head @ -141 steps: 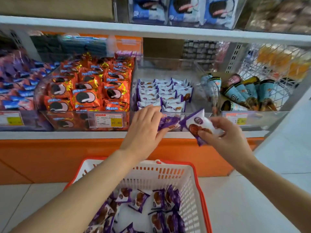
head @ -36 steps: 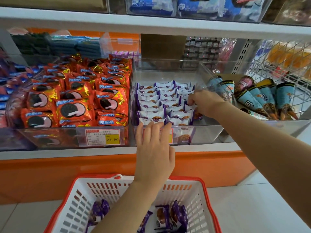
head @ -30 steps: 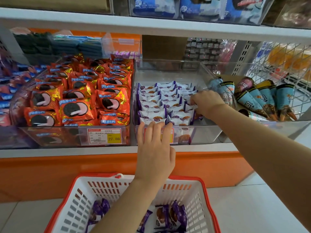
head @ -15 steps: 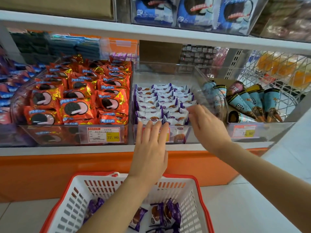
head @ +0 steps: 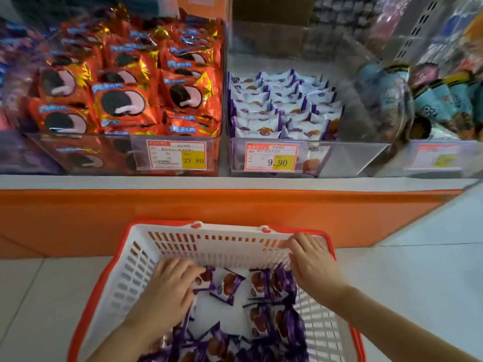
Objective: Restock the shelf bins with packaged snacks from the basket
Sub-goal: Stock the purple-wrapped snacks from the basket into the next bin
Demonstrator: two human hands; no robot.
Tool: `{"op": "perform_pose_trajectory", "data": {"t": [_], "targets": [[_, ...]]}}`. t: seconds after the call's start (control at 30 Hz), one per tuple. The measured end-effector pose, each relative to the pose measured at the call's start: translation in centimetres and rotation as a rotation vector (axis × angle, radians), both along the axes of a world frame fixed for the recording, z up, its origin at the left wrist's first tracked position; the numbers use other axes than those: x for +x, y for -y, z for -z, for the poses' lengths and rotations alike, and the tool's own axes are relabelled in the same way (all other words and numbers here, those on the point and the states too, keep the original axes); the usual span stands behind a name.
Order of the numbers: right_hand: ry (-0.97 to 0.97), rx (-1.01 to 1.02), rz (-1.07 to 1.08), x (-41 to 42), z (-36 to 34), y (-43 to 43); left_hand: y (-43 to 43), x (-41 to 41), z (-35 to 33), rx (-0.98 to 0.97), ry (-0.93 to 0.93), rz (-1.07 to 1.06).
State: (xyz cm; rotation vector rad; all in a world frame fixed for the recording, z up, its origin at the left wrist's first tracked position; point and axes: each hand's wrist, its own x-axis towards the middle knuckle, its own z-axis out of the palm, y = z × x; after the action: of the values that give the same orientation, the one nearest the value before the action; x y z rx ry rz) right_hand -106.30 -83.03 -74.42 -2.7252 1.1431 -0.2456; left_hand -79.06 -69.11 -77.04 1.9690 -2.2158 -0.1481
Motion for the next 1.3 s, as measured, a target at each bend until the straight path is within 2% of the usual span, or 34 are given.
{"op": "perform_pose_trajectory", "data": {"t": [0.27,0.37,0.5,0.63,0.8,1.0,1.2,1.3], "targets": [[-0.313,0.581,-0.176,4.0,8.6,-3.8,-2.6,-0.1,7.4,0.628,-0.117,0.082],[-0.435,0.827,-0.264,5.1,10.7,-5.7,-2.2,-1.5,9.3,0.788,-0.141,0.106],[-0.555,0.794,-0.345,5.6,12.6,-7.8,-1.9,-3.1,11.0,0.912,-0.154,0.11],[-0.572,0.825,-0.292,5.8,13.0,-8.6,-2.1,-4.1,11.1,0.913,-0.247,0.01],[-0.438,0.974,-0.165,5.5,12.7,-8.5,-2.1,-4.6,11.4,0.853,-0.319,-0.096],[-0.374,0.926,-0.066,4.8,11.3,-8.4,-1.6,-4.6,9.6,0.805,-0.331,-0.165],[-0.17,0.847,0.163,3.7,8.7,-6.6,0.1,-4.5,6.5,0.586,-0.693,-0.426],[-0.054,0.766,0.223,3.0,7.1,-5.7,1.5,-4.6,4.1,0.454,-0.99,-0.616]]}}
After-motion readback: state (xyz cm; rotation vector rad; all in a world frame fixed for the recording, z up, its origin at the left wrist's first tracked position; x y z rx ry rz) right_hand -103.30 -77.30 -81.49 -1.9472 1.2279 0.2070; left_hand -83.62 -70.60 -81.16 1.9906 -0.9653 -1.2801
